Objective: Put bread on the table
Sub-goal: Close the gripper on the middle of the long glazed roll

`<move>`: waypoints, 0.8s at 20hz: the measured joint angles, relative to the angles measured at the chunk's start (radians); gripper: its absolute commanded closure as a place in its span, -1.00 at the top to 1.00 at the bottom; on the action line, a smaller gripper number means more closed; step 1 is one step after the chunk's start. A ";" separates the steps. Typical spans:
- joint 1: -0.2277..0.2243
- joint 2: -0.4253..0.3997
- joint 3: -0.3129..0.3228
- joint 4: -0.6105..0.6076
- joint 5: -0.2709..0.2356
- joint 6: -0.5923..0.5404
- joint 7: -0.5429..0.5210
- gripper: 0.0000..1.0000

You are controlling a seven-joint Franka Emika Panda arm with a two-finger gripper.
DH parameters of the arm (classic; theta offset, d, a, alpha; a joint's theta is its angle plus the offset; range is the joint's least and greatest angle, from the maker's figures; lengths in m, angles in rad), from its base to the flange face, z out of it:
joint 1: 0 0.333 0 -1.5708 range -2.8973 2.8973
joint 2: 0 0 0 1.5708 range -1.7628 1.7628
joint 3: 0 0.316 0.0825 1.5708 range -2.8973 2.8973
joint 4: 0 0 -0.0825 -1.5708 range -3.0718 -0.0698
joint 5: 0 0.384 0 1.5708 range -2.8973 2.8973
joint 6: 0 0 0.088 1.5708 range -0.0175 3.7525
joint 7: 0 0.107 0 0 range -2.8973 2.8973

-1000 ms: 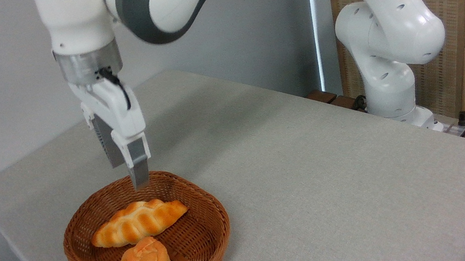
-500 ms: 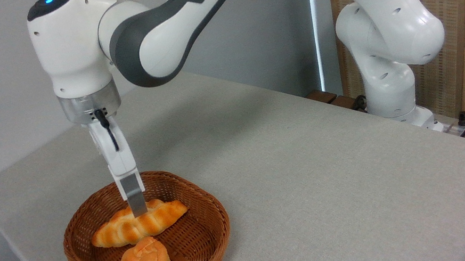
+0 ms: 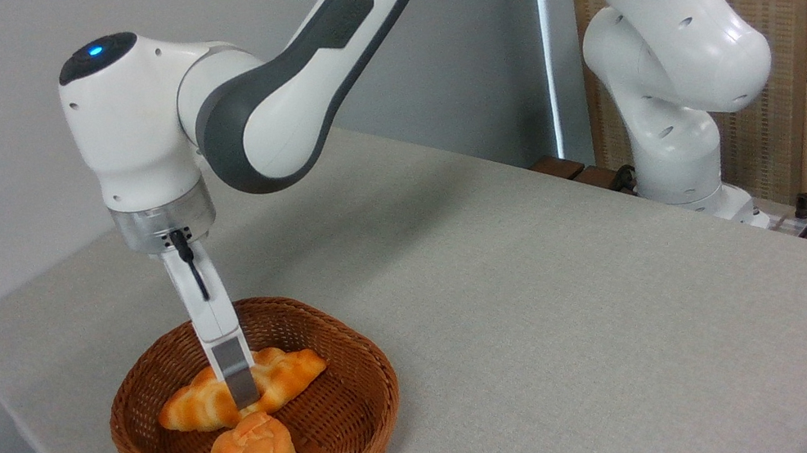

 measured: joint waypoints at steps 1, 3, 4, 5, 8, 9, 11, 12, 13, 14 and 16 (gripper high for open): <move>-0.001 0.002 0.000 0.000 0.000 0.006 0.000 1.00; -0.001 0.004 0.000 0.000 0.001 0.023 0.000 1.00; -0.001 0.005 0.000 0.000 0.001 0.030 0.000 1.00; -0.001 0.007 0.000 -0.001 0.002 0.037 0.000 1.00; -0.001 0.008 0.001 -0.001 0.002 0.047 0.000 0.85; -0.001 0.008 0.001 -0.001 0.002 0.048 0.000 0.66; -0.001 0.008 0.002 -0.001 0.003 0.049 0.004 0.22; -0.001 0.008 0.002 -0.001 0.003 0.049 0.018 0.10; -0.001 0.008 0.002 -0.001 0.003 0.049 0.036 0.07; -0.001 0.008 0.002 -0.001 0.003 0.049 0.046 -0.06; -0.001 0.008 0.003 -0.001 0.003 0.049 0.055 -0.15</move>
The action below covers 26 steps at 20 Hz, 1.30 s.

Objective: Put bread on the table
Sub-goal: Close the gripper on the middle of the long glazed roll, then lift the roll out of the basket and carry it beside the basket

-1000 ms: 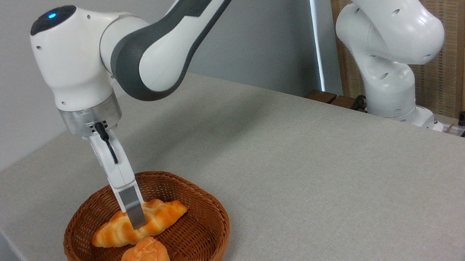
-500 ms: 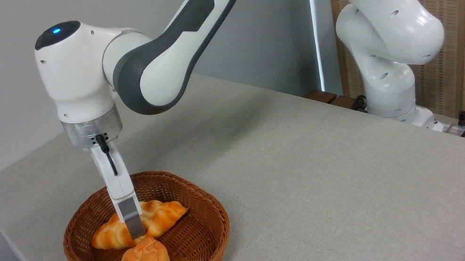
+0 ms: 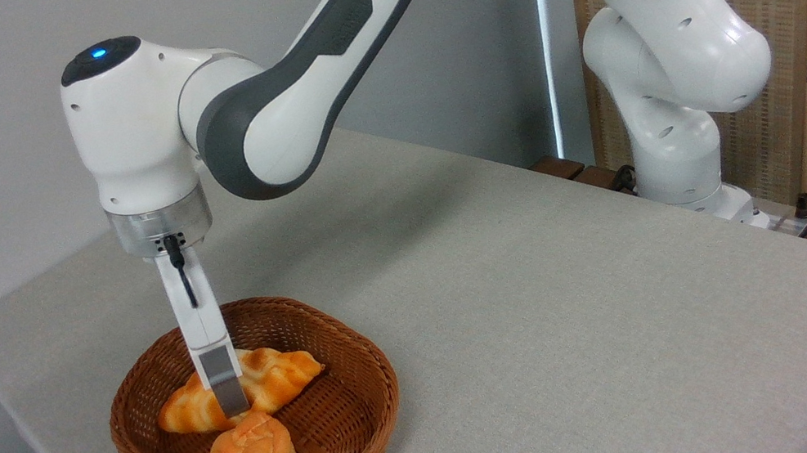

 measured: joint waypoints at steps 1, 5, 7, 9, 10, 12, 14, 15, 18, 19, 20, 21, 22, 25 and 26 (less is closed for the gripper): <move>0.000 0.000 0.000 0.000 0.000 0.000 0.001 -0.17; 0.000 0.000 0.001 0.000 0.000 0.000 0.002 -0.27; 0.000 0.000 0.001 0.000 0.000 0.001 0.002 -0.30; 0.000 -0.001 0.002 0.000 0.000 0.001 0.002 -0.30; 0.000 -0.002 0.002 0.001 0.000 0.002 0.002 -0.30; 0.001 -0.007 0.004 0.006 -0.006 0.005 0.002 -0.30; 0.003 -0.020 0.008 0.010 -0.045 0.007 0.002 -0.28; 0.004 -0.030 0.011 0.010 -0.063 0.006 0.002 -0.27; 0.007 -0.076 0.034 0.010 -0.085 -0.025 0.002 -0.25; 0.007 -0.098 0.045 0.011 -0.086 -0.058 0.002 -0.25; 0.008 -0.120 0.057 0.011 -0.086 -0.099 0.002 -0.25; 0.010 -0.157 0.076 0.011 -0.086 -0.165 0.002 -0.20; 0.010 -0.179 0.084 0.011 -0.087 -0.206 0.002 -0.20; 0.010 -0.247 0.093 0.010 -0.087 -0.350 0.002 -0.20; 0.010 -0.269 0.093 0.007 -0.087 -0.395 0.002 -0.20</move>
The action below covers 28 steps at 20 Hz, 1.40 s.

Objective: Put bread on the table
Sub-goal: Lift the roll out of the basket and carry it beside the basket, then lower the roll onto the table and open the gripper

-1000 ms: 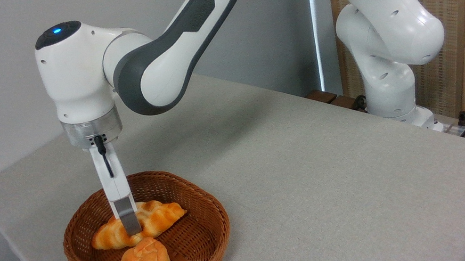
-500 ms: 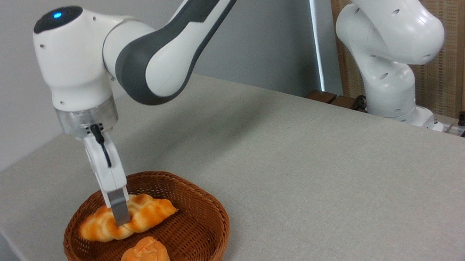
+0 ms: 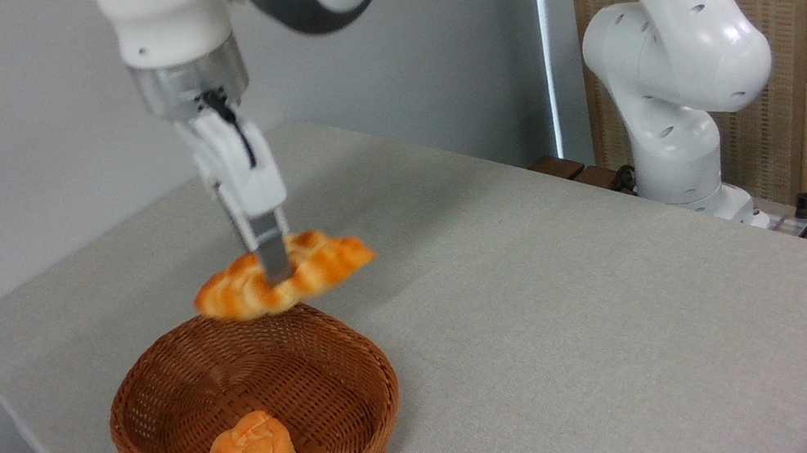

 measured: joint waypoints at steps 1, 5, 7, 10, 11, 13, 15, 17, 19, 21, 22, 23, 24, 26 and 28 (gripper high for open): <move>0.000 -0.020 0.000 -0.007 0.000 -0.028 0.000 -0.19; -0.003 -0.113 0.000 -0.117 0.000 -0.050 0.000 -0.02; -0.007 -0.162 -0.002 -0.189 0.000 -0.050 0.000 0.10; -0.028 -0.204 -0.008 -0.284 0.000 -0.049 0.000 0.39; -0.039 -0.208 -0.011 -0.307 0.000 -0.044 0.000 0.58; -0.064 -0.208 -0.013 -0.358 0.000 0.008 0.000 0.60; -0.075 -0.207 -0.022 -0.414 0.000 0.083 0.000 0.68; -0.078 -0.206 -0.033 -0.453 0.000 0.119 0.000 0.92; -0.078 -0.207 -0.036 -0.461 0.000 0.124 0.000 1.00; -0.078 -0.208 -0.036 -0.461 0.000 0.124 0.000 1.00; -0.078 -0.208 -0.036 -0.461 0.000 0.124 0.000 1.00; -0.078 -0.208 -0.036 -0.461 0.000 0.124 0.000 1.00; -0.078 -0.208 -0.036 -0.461 0.000 0.124 0.000 1.00; -0.078 -0.208 -0.037 -0.461 0.000 0.124 0.000 1.00; -0.078 -0.209 -0.037 -0.456 0.000 0.124 0.000 1.00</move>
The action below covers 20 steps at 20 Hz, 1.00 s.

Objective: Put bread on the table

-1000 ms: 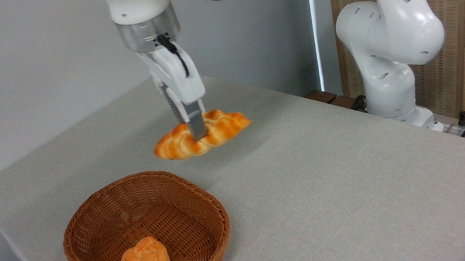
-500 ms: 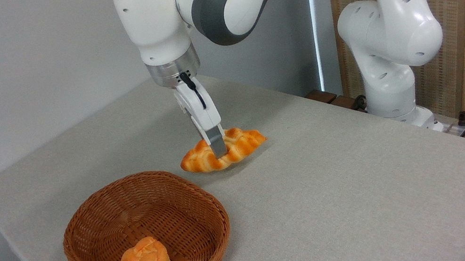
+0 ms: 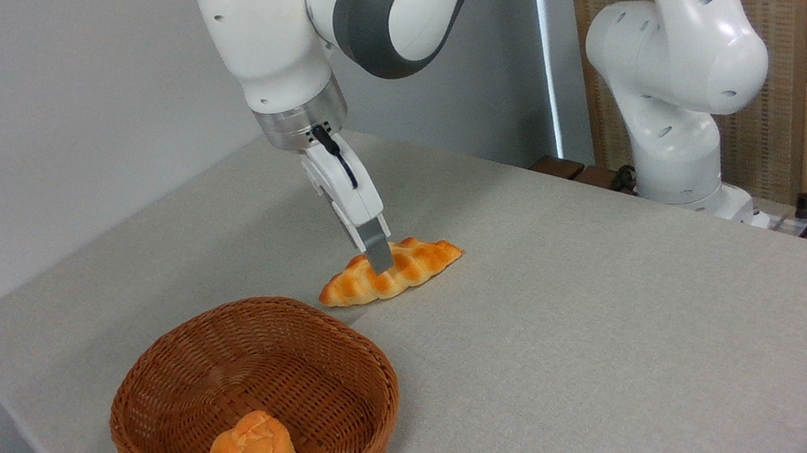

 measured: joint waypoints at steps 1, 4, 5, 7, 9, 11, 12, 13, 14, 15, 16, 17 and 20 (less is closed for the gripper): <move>0.000 -0.001 0.000 0.007 0.000 0.000 0.000 1.00; 0.000 -0.001 0.000 0.055 0.000 -0.005 -0.018 1.00; 0.001 0.001 0.001 0.084 0.000 -0.025 -0.036 1.00; 0.008 0.024 0.003 0.182 0.015 -0.107 -0.060 1.00; 0.024 0.074 0.007 0.319 0.058 -0.177 -0.077 1.00; 0.049 0.135 0.011 0.448 0.078 -0.201 -0.117 1.00; 0.064 0.165 0.012 0.498 0.081 -0.204 -0.137 1.00; 0.078 0.193 0.012 0.542 0.082 -0.204 -0.154 1.00; 0.091 0.219 0.012 0.579 0.083 -0.205 -0.171 1.00; 0.103 0.241 0.013 0.610 0.083 -0.205 -0.190 1.00; 0.112 0.258 0.013 0.634 0.083 -0.205 -0.203 1.00; 0.121 0.270 0.013 0.652 0.083 -0.206 -0.217 1.00; 0.146 0.280 0.011 0.673 0.083 -0.216 -0.254 1.00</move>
